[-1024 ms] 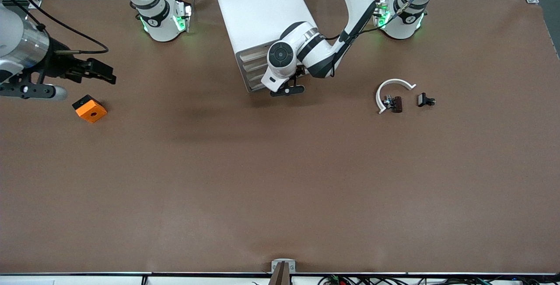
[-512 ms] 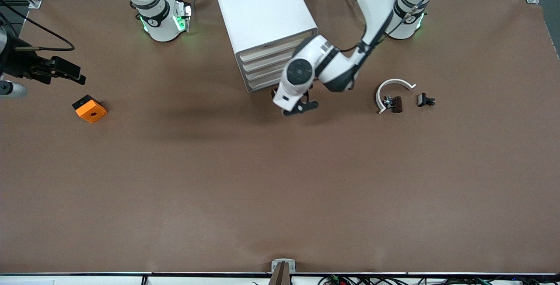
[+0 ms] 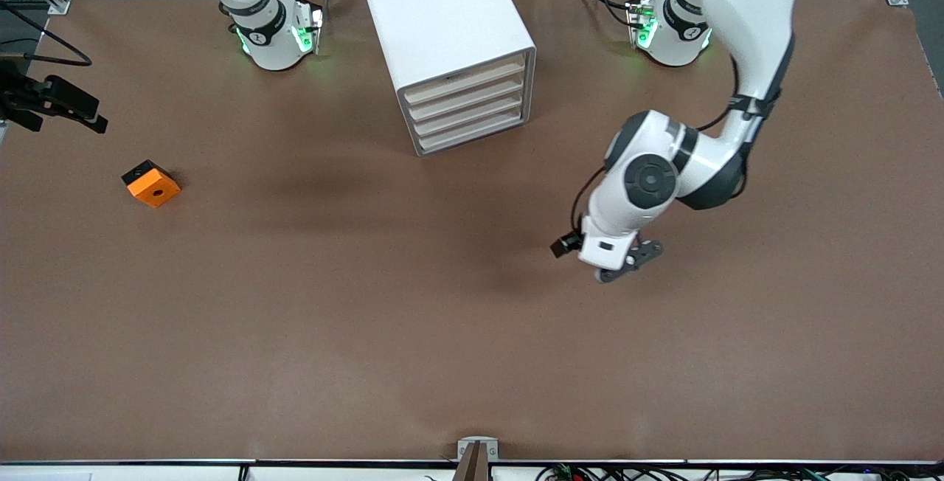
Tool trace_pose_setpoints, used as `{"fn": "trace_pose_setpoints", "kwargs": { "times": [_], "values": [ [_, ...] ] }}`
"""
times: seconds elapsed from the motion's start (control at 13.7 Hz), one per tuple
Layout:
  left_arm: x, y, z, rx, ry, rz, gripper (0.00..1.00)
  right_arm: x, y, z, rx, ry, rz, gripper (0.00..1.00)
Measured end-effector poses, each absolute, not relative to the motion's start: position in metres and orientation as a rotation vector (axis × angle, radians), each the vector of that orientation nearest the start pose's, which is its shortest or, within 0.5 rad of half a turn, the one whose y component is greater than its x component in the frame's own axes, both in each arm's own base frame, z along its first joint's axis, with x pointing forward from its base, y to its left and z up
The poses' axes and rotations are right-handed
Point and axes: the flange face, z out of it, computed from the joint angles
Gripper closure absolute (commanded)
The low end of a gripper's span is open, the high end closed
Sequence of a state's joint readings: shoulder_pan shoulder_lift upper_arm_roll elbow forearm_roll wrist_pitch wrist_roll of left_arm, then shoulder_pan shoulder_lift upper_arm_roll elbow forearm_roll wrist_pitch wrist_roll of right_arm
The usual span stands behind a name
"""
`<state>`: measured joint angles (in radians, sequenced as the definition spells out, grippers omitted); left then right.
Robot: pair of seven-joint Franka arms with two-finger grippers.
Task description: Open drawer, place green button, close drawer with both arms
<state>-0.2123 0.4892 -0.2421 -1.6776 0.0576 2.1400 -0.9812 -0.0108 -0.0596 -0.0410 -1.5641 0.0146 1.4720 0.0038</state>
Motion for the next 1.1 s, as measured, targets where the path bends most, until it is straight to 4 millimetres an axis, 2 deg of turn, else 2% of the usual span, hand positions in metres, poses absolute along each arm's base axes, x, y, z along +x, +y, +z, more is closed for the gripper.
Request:
{"fn": "trace_pose_setpoints", "kwargs": {
  "times": [0.22,0.44,0.51,0.73,0.95,1.1],
  "values": [
    [0.634,-0.210,0.368,-3.021,-0.843,-0.058,0.00,0.523,-0.027,0.654,-3.122,0.086,0.063,0.00],
    [0.635,-0.152,0.416,-2.988,-0.816,-0.064,0.00,0.523,-0.026,0.653,-3.122,0.084,0.066,0.00],
    [0.630,-0.144,0.436,-2.979,-0.818,-0.074,0.00,0.523,-0.025,0.653,-3.122,0.082,0.067,0.00],
    [0.606,-0.143,0.494,-2.963,-0.797,-0.113,0.00,0.523,-0.025,0.655,-3.123,0.081,0.061,0.00],
    [0.585,-0.131,0.548,-2.985,-0.662,-0.184,0.00,0.523,-0.025,0.659,-3.123,0.081,0.048,0.00],
    [0.569,-0.122,0.573,-2.990,-0.530,-0.186,0.00,0.523,-0.025,0.660,-3.123,0.081,0.044,0.00]
  ]
}}
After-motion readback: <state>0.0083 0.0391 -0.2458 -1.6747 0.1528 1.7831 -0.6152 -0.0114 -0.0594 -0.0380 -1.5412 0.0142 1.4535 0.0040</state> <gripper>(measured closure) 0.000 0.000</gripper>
